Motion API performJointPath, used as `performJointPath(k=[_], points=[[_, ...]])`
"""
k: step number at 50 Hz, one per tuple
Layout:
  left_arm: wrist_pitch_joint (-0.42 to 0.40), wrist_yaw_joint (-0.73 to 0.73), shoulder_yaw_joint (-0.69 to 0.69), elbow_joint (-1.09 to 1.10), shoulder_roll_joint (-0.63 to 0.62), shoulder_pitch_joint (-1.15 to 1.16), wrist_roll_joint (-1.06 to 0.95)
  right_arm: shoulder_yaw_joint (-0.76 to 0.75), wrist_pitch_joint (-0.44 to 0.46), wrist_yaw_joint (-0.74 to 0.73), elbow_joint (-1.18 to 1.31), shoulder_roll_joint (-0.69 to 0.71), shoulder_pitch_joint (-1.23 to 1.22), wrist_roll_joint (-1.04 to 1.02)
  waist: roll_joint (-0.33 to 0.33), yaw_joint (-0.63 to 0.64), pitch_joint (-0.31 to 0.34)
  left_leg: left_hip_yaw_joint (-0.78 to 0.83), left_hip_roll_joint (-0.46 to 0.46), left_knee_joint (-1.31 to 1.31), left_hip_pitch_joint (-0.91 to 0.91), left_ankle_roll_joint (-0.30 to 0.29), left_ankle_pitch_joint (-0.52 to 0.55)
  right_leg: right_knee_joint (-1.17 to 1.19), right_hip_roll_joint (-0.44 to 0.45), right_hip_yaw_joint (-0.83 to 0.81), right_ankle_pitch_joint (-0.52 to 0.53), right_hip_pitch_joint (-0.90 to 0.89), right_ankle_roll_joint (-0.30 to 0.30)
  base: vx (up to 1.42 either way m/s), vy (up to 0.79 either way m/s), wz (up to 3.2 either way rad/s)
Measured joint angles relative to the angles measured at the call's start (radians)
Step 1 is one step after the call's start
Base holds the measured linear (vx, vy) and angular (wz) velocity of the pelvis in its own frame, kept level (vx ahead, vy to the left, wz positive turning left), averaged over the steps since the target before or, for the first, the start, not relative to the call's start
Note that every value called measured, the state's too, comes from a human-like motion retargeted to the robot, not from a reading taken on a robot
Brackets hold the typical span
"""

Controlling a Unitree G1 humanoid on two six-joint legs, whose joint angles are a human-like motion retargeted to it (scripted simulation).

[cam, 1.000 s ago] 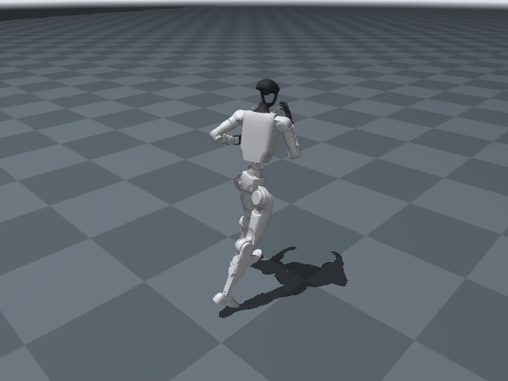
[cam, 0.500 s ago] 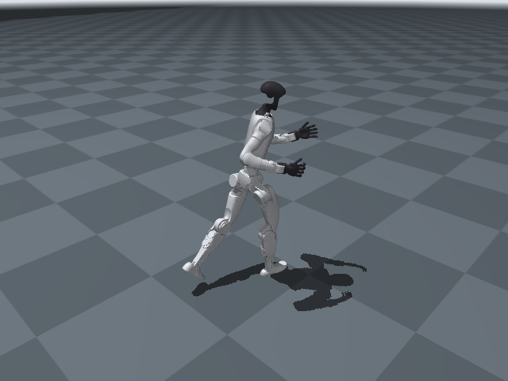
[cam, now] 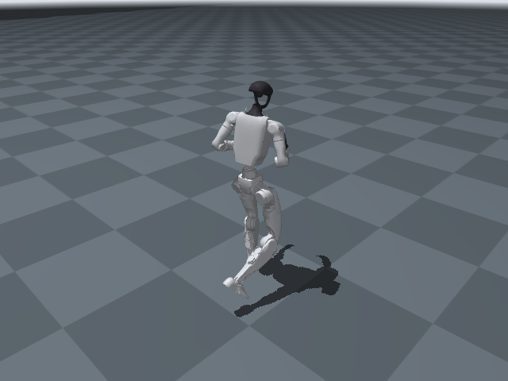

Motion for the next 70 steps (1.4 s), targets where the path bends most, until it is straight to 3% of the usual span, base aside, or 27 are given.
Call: performJointPath(k=[2,4,8,10,13,15,17,20,22,26,30,33,38,42,45,48,50,53,55,58,60,63,67,70], points=[[-0.023,0.111,-0.07,0.072,-0.044,-0.211,0.075,-0.027,-0.012,-0.126,0.124,0.039,0.016,-0.091,-0.053,0.0,0.023,-0.025,-0.052,0.124,-0.02,0.018,-0.083,0.179,-0.057,0.027,-0.111,-0.142,-0.025,0.9,0.18,1.25],[-0.024,0.12,-0.096,0.057,-0.059,-0.397,0.146,-0.098,-0.031,-0.161,0.146,0.049,0.072,-0.116,-0.073,-0.041,0.014,-0.087,-0.1,0.144,-0.019,0.016,-0.101,0.218,-0.07,0.019,-0.172,-0.269,-0.044,0.87,0.13,2.04],[-0.032,0.108,-0.127,-0.11,-0.042,-0.611,0.231,-0.244,-0.067,-0.113,0.029,-0.031,0.247,-0.014,-0.023,-0.246,-0.052,-0.304,-0.146,0.015,0.062,-0.02,-0.018,-0.134,-0.009,-0.061,-0.154,-0.371,-0.04,0.86,0.0,2.89],[-0.041,0.148,-0.171,-0.186,-0.006,-0.672,0.236,-0.293,-0.058,-0.113,-0.001,-0.086,0.317,-0.015,-0.002,-0.357,-0.081,-0.416,-0.16,-0.055,0.115,-0.041,0.052,-0.508,0.011,-0.096,-0.056,-0.333,-0.004,0.88,-0.2,2.99],[-0.051,0.135,-0.223,-0.257,0.108,-0.738,0.183,-0.362,-0.01,-0.104,0.02,-0.133,0.371,-0.065,-0.054,-0.459,-0.119,-0.555,-0.218,-0.094,0.181,-0.04,0.099,-0.981,-0.05,-0.121,0.052,-0.297,0.107,0.9,-0.4,2.64],[-0.044,0.069,-0.252,-0.295,0.18,-0.723,0.152,-0.421,0.02,-0.087,0.036,-0.139,0.424,-0.114,-0.099,-0.487,-0.138,-0.624,-0.222,-0.131,0.25,-0.053,0.103,-1.1,-0.093,-0.127,0.032,-0.32,0.193,0.86,-0.54,2.09],[-0.027,-0.013,-0.245,-0.327,0.212,-0.657,0.076,-0.48,0.058,-0.066,0.042,-0.125,0.475,-0.135,-0.113,-0.467,-0.128,-0.618,-0.162,-0.103,0.294,-0.076,0.045,-1.11,-0.079,-0.098,0.014,-0.34,0.202,0.74,-0.69,1.44],[0.006,-0.086,-0.161,-0.313,0.179,-0.498,-0.02,-0.555,0.107,-0.092,0.032,-0.08,0.486,-0.128,-0.132,-0.409,-0.067,-0.489,-0.088,0.112,0.27,-0.049,-0.115,-1.048,-0.102,-0.123,0.162,-0.325,0.202,0.56,-0.62,1.27],[0.022,-0.032,-0.075,-0.223,0.135,-0.362,-0.009,-0.552,0.09,-0.186,0.035,-0.058,0.425,-0.129,-0.139,-0.383,-0.011,-0.391,-0.052,0.322,0.203,0.034,-0.209,-0.92,-0.167,-0.202,0.173,-0.329,0.196,0.43,-0.28,1.87],[0.077,0.201,0.038,0.026,0.065,-0.141,0.083,-0.388,0.074,-0.284,0.123,-0.089,0.193,-0.145,-0.118,-0.325,0.071,-0.278,0.089,0.625,0.035,0.176,-0.32,-0.478,-0.258,-0.363,-0.083,-0.402,0.077,0.29,-0.35,2.44],[0.041,0.203,0.052,-0.007,0.176,-0.013,0.155,-0.28,0.058,-0.226,0.062,-0.071,0.038,-0.205,-0.09,-0.173,0.011,-0.13,0.253,0.603,-0.079,0.191,-0.341,-0.442,-0.233,-0.587,-0.131,-0.333,-0.012,0.22,-0.49,2.66],[0.035,0.139,0.078,-0.092,0.293,0.058,0.129,-0.285,0.049,-0.214,-0.056,0.024,-0.014,-0.283,-0.13,-0.06,-0.076,-0.004,0.212,0.443,-0.108,0.191,-0.287,-0.558,-0.233,-0.686,-0.029,-0.264,-0.018,0.17,-0.06,2.99],[0.049,0.058,0.168,-0.163,0.276,0.149,0.048,-0.193,0.036,-0.134,-0.232,0.11,-0.163,-0.082,-0.247,-0.042,-0.177,0.122,0.083,0.207,-0.128,0.148,-0.181,-0.731,-0.224,-0.665,0.141,-0.148,0.0,0.11,0.13,3.51],[0.042,0.003,0.146,-0.2,0.224,0.124,-0.013,-0.105,-0.008,-0.097,-0.331,0.072,-0.239,0.081,-0.315,-0.03,-0.208,0.241,0.035,0.209,-0.135,0.115,-0.164,-0.798,-0.191,-0.597,0.173,-0.043,0.035,0.17,0.15,3.48],[0.068,-0.062,0.076,-0.159,0.174,0.004,-0.088,-0.085,-0.004,-0.046,-0.323,0.08,-0.206,0.186,-0.334,-0.006,-0.179,0.371,0.012,0.164,-0.092,0.124,-0.253,-0.738,-0.178,-0.564,0.153,-0.005,0.057,0.19,0.25,3.31],[0.068,-0.075,-0.028,-0.069,0.103,-0.186,-0.069,-0.12,-0.004,-0.063,-0.206,0.107,-0.096,0.181,-0.306,0.028,-0.09,0.225,-0.036,0.151,-0.084,0.162,-0.348,-0.461,-0.207,-0.47,0.125,-0.041,0.019,0.23,0.27,3.14],[0.043,-0.016,-0.092,-0.033,0.057,-0.336,-0.035,-0.123,-0.011,-0.168,-0.055,0.131,-0.044,0.115,-0.289,-0.004,-0.028,0.096,-0.067,0.205,-0.103,0.186,-0.4,-0.209,-0.217,-0.34,0.12,-0.129,-0.015,0.26,0.2,3.48],[0.019,0.105,-0.156,-0.058,0.026,-0.619,-0.008,-0.134,-0.01,-0.322,0.118,0.136,0.038,0.051,-0.273,-0.161,-0.022,-0.084,-0.151,0.193,-0.134,0.185,-0.414,0.078,-0.149,-0.122,0.075,-0.337,0.013,0.39,0.13,3.77],[0.006,0.143,-0.161,-0.109,0.044,-0.835,-0.01,-0.157,-0.033,-0.284,0.081,0.104,0.143,0.128,-0.226,-0.269,-0.034,-0.205,-0.162,0.163,-0.115,0.16,-0.414,0.168,-0.098,-0.072,-0.008,-0.432,0.026,0.6,0.09,3.1],[-0.02,0.181,-0.127,-0.171,0.091,-1.107,0.068,-0.215,-0.035,-0.119,-0.068,-0.052,0.27,0.175,-0.128,-0.407,-0.048,-0.32,-0.108,-0.012,0.006,0.088,-0.303,0.1,-0.062,-0.124,-0.111,-0.512,-0.009,0.79,0.03,1.93],[-0.041,0.232,-0.101,-0.195,0.113,-1.208,0.126,-0.255,-0.019,-0.026,-0.142,-0.166,0.316,0.19,-0.064,-0.493,-0.066,-0.352,-0.059,-0.145,0.093,0.036,-0.162,-0.061,-0.027,-0.18,-0.153,-0.54,-0.018,0.92,-0.06,1.16],[-0.075,0.291,-0.075,-0.226,0.105,-1.231,0.123,-0.29,0.007,0.06,-0.179,-0.25,0.36,0.244,0.006,-0.581,-0.088,-0.376,-0.021,-0.272,0.189,-0.031,0.099,-0.467,0.037,-0.261,-0.123,-0.524,0.019,1.0,-0.16,0.76],[-0.05,0.191,-0.018,-0.287,0.088,-1.082,0.125,-0.252,0.026,0.079,-0.124,-0.196,0.28,0.063,-0.019,-0.592,-0.06,-0.384,-0.058,-0.312,0.348,-0.077,0.364,-0.89,0.095,-0.252,-0.034,-0.447,0.092,1.06,-0.24,0.05],[0.001,-0.005,0.036,-0.314,0.074,-0.827,0.055,-0.105,0.043,0.076,0.021,-0.056,0.022,-0.142,-0.084,-0.552,0.015,-0.366,-0.114,-0.066,0.389,-0.025,0.362,-0.879,0.109,-0.13,-0.034,-0.355,0.063,1.03,-0.2,-0.8]])
